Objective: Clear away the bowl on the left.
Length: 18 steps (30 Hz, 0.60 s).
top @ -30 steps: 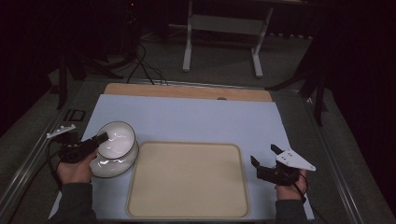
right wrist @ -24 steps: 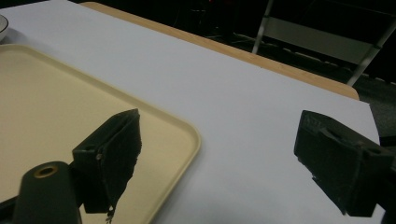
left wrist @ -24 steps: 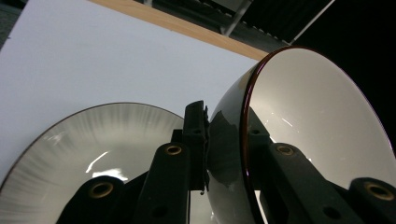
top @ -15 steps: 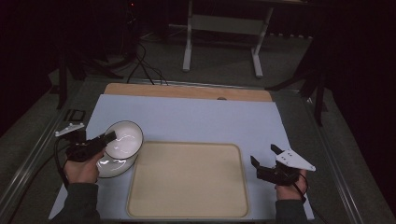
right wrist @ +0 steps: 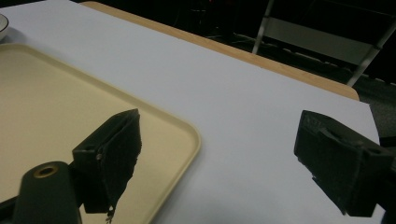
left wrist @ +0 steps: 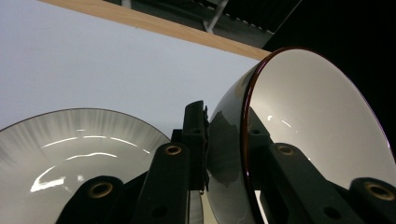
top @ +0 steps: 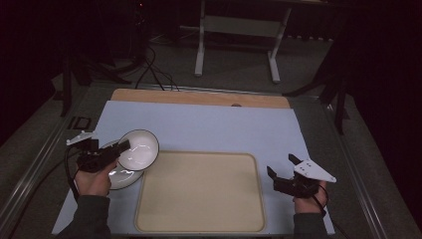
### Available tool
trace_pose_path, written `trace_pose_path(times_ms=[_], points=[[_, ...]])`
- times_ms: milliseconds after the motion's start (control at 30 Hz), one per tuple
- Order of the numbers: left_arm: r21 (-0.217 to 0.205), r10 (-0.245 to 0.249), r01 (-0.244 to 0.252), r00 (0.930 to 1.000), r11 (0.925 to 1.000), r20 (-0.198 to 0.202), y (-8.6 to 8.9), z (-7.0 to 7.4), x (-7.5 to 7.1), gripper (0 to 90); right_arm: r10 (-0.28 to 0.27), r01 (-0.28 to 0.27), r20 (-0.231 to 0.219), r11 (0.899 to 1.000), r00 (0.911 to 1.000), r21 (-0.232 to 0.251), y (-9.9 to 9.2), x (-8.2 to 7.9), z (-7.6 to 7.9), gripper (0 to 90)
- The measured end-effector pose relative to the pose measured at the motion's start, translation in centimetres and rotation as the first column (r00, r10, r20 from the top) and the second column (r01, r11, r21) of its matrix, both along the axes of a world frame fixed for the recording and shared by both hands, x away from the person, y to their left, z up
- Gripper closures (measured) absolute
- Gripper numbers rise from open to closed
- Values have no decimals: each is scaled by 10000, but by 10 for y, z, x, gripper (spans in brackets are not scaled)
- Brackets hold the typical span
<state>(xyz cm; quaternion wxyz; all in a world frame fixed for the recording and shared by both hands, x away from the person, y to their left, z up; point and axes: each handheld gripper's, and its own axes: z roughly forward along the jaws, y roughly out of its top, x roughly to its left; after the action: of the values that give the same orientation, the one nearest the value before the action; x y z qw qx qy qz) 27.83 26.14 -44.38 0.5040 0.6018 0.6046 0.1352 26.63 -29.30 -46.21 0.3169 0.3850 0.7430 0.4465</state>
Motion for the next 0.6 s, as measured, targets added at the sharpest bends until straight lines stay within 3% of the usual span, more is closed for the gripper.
trace_pose_path(times_ms=[600], points=[[116,-408,408,9992,9991,-55,-17,-1,3,780,-10,10,6,10000,10000,-1,0,0,0,144]])
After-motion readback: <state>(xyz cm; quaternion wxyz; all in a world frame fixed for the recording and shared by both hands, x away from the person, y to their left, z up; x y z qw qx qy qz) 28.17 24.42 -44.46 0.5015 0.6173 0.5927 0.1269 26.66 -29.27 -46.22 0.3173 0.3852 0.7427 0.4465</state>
